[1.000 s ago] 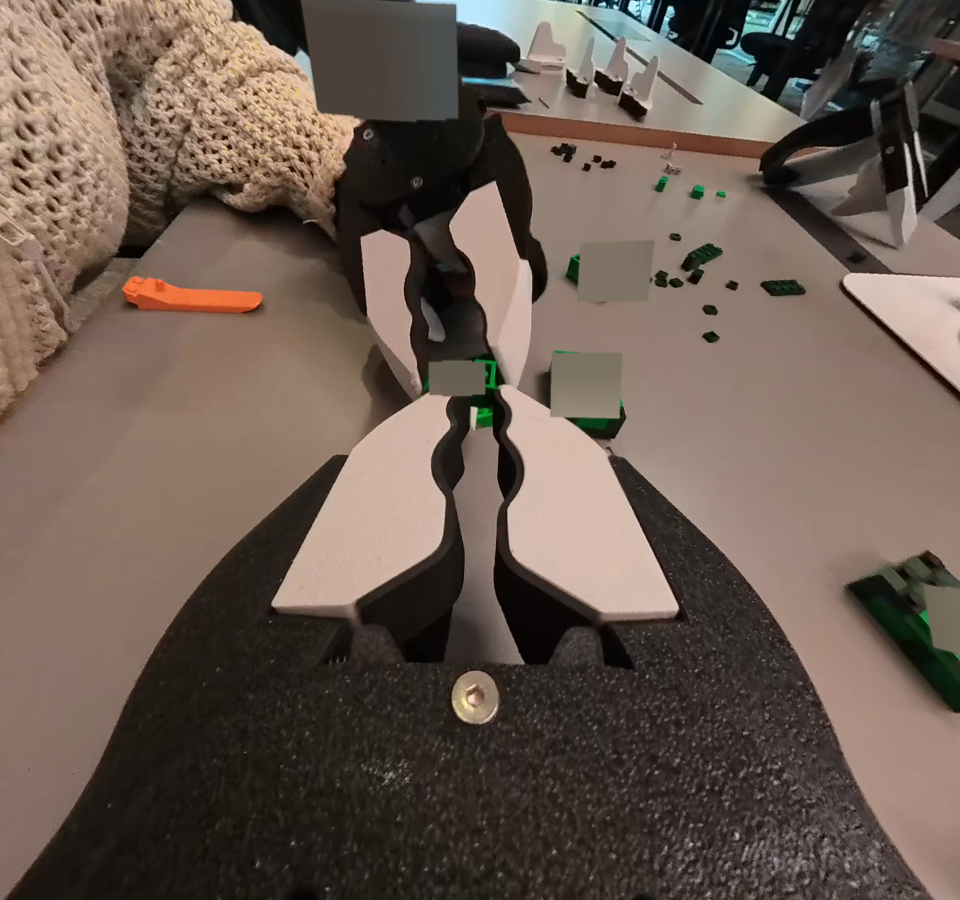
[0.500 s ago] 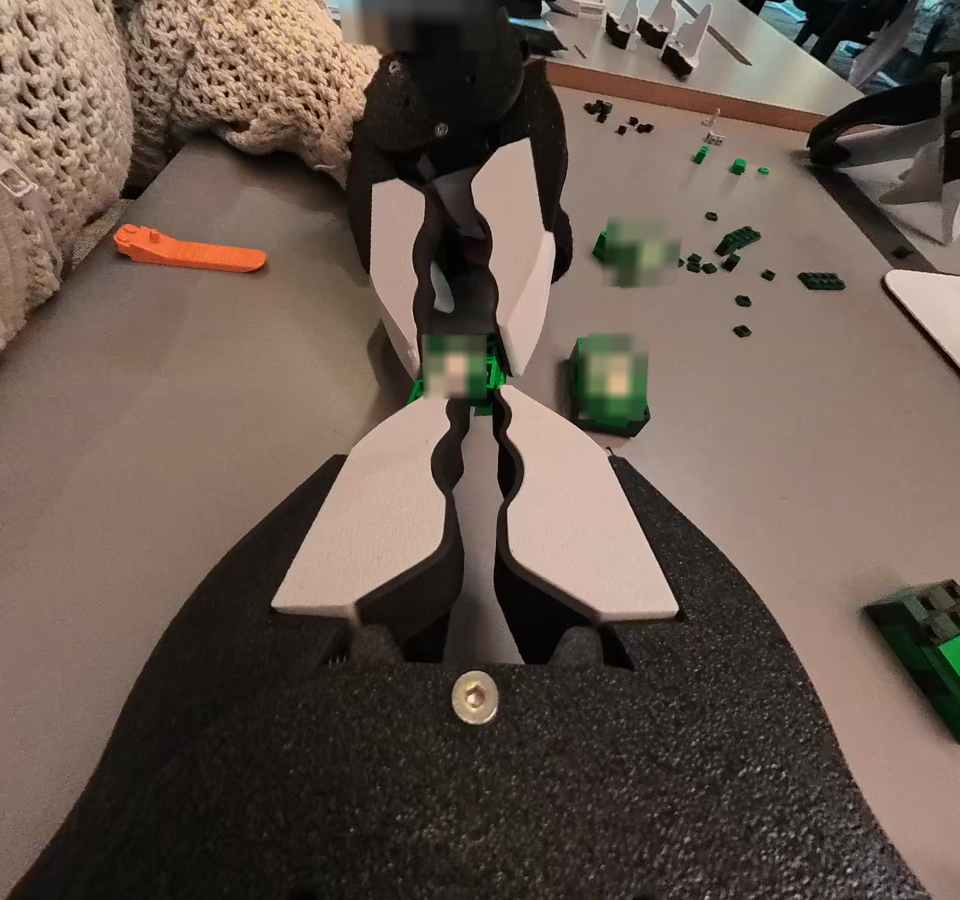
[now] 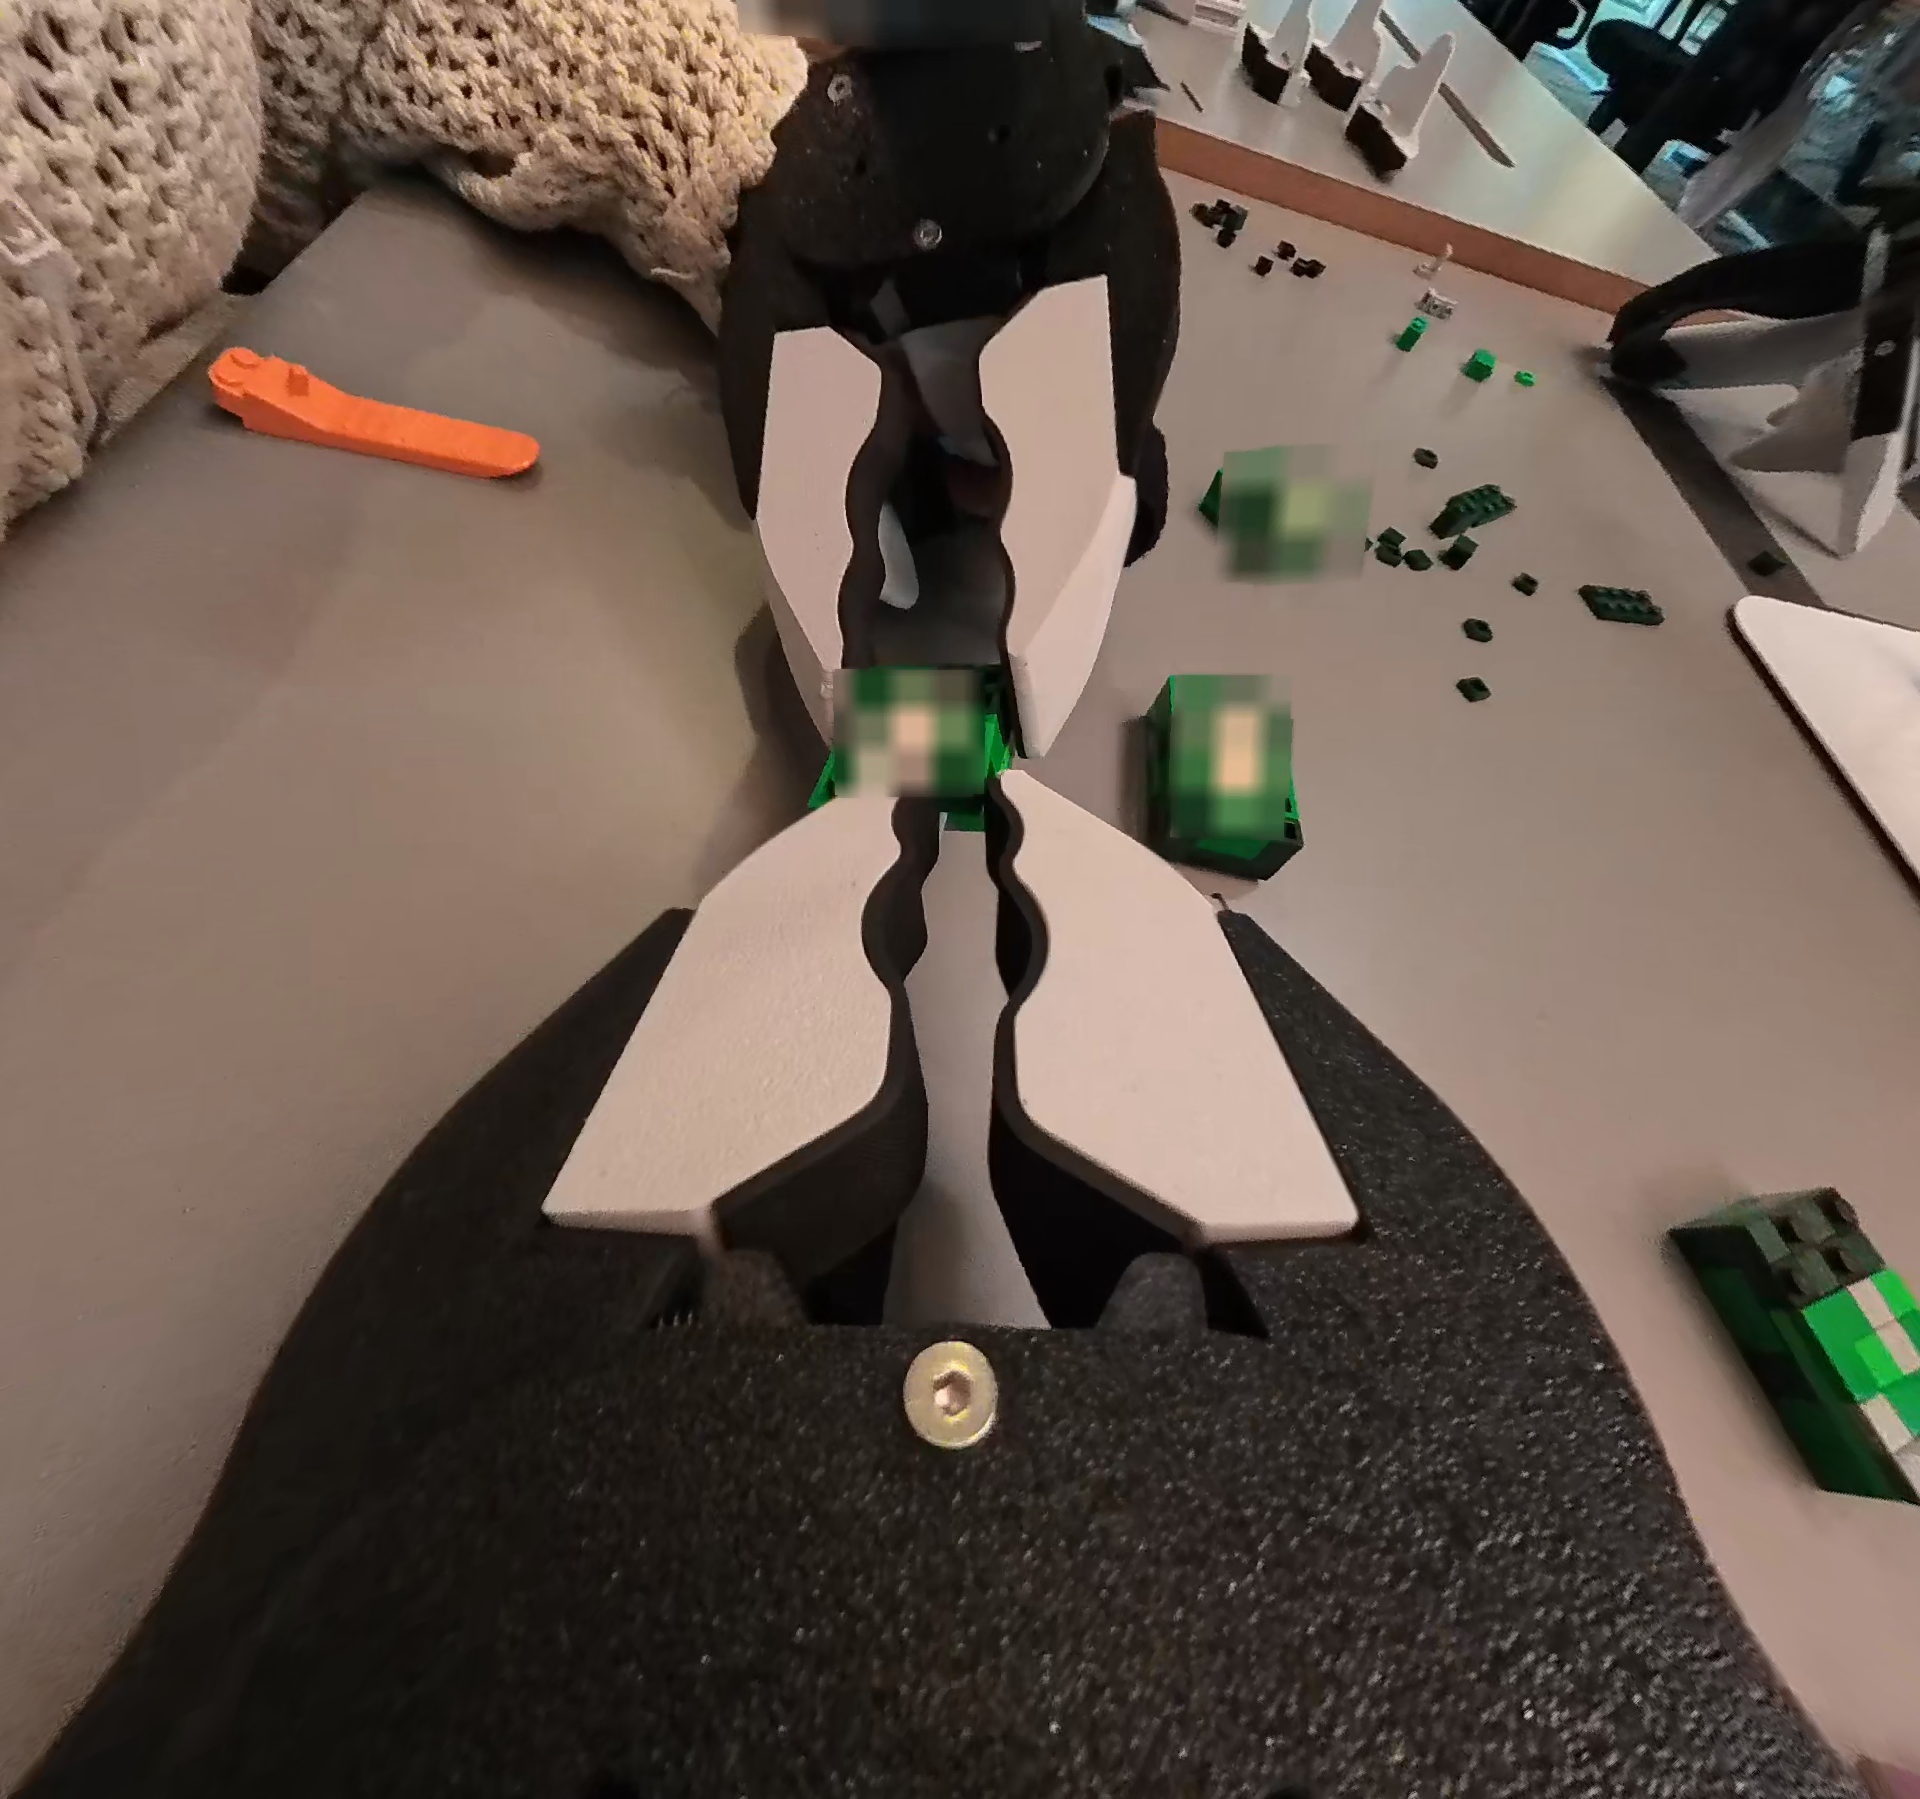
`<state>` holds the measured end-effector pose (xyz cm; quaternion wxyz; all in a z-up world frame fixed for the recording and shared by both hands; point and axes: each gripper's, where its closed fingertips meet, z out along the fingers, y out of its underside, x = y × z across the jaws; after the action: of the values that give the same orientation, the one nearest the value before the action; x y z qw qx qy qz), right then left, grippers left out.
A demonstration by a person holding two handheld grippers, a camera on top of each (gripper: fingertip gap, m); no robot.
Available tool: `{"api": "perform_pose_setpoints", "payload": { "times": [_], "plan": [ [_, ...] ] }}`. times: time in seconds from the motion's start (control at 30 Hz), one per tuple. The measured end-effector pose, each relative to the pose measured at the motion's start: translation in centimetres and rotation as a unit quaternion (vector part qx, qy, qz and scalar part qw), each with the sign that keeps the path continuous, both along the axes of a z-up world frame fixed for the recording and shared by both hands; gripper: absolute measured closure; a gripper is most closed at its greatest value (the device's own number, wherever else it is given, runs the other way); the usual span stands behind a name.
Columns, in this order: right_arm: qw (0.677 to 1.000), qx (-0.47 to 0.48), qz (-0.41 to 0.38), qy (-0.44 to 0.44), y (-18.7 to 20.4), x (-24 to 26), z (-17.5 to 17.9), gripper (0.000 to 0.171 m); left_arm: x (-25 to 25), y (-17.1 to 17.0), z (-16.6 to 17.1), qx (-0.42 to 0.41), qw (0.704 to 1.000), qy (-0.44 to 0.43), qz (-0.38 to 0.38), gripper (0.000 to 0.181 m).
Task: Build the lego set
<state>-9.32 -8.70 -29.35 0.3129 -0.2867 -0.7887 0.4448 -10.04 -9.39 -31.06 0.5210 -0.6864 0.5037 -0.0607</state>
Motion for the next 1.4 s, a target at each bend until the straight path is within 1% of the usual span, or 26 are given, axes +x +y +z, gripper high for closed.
{"api": "perform_pose_setpoints", "payload": {
  "times": [0.27,0.53,0.77,0.93,1.07,1.27,1.4],
  "plan": [
    [1.000,-0.017,0.000,0.018,0.0,-0.1,0.7,0.163,-0.1,0.1,0.2,-0.001,1.000,-0.009,0.004,0.146],
    [1.000,-0.004,-0.005,0.013,0.1,-0.2,0.4,0.163,-0.1,0.0,0.4,0.003,1.000,-0.013,0.003,0.146],
    [1.000,0.010,-0.003,0.022,0.1,-0.1,0.4,0.163,0.1,-0.1,0.9,0.031,0.999,-0.021,-0.004,0.147],
    [0.997,0.039,0.015,0.068,-0.4,0.3,1.2,0.163,0.5,-0.5,1.5,0.053,0.998,-0.032,-0.018,0.146],
    [0.990,0.062,0.028,0.126,-1.0,0.5,2.0,0.163,0.9,-1.1,2.5,0.085,0.995,-0.049,-0.036,0.147],
    [0.980,0.101,0.031,0.167,-1.6,0.9,2.9,0.163,1.5,-1.9,3.9,0.148,0.987,-0.045,-0.049,0.146],
    [0.979,0.107,0.030,0.170,-1.7,1.0,2.8,0.163,1.7,-2.1,3.9,0.149,0.986,-0.050,-0.055,0.147]
  ]
}}
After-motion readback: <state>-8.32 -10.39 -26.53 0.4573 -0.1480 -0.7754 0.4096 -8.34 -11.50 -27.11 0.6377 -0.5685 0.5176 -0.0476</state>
